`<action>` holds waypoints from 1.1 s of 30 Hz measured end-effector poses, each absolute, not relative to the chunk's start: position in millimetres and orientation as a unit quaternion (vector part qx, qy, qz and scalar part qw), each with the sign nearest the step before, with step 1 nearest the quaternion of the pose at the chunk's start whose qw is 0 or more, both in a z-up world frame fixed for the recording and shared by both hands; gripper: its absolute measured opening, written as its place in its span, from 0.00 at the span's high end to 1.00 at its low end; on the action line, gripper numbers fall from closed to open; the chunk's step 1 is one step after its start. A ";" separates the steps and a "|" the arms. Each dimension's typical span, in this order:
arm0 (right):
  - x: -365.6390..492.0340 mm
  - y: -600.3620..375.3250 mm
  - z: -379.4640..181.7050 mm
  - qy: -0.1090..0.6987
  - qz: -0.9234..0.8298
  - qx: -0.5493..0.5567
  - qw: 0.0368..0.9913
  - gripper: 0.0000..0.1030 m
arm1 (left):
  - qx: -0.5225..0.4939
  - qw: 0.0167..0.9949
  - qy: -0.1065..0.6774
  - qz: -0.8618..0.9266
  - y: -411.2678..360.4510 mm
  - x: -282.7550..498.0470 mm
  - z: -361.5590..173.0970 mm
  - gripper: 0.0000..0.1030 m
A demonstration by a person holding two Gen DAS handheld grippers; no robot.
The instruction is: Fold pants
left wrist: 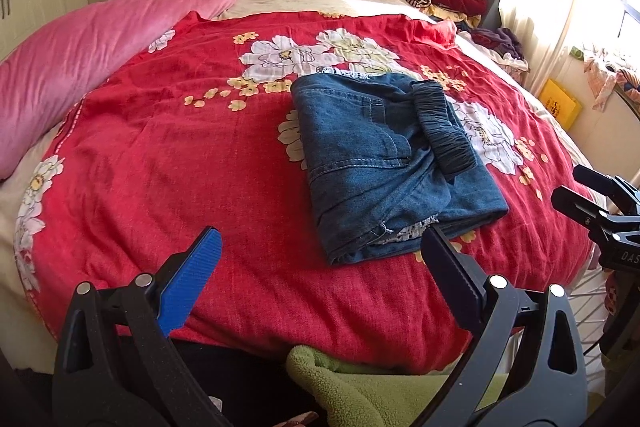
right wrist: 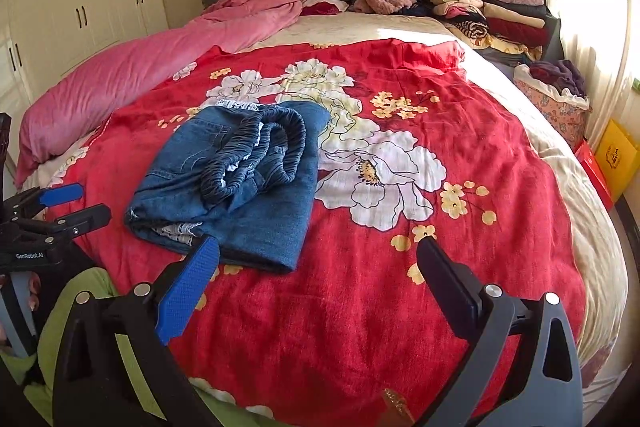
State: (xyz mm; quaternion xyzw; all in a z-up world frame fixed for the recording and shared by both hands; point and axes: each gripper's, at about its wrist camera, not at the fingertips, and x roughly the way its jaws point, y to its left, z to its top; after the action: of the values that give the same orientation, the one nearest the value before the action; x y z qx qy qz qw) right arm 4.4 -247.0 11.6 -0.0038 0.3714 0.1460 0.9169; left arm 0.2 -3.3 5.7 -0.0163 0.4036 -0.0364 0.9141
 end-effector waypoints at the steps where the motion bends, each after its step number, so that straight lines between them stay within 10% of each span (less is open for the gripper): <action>1: 4.2 -246.5 11.0 0.372 0.147 -0.004 0.917 0.04 | -0.016 0.914 0.403 -0.035 -2.8 0.0 5.8 0.09; 33: 0.8 -247.6 12.8 0.373 0.140 -0.003 0.917 0.04 | -0.022 0.912 0.406 -0.042 -4.6 -2.3 7.6 0.09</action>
State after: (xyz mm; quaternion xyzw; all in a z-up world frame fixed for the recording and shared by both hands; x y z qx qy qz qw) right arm 0.8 -247.6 12.8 -0.0033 0.3735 0.1396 0.9171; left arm -2.3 -4.6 7.6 -0.0217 0.4065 -0.0423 0.9124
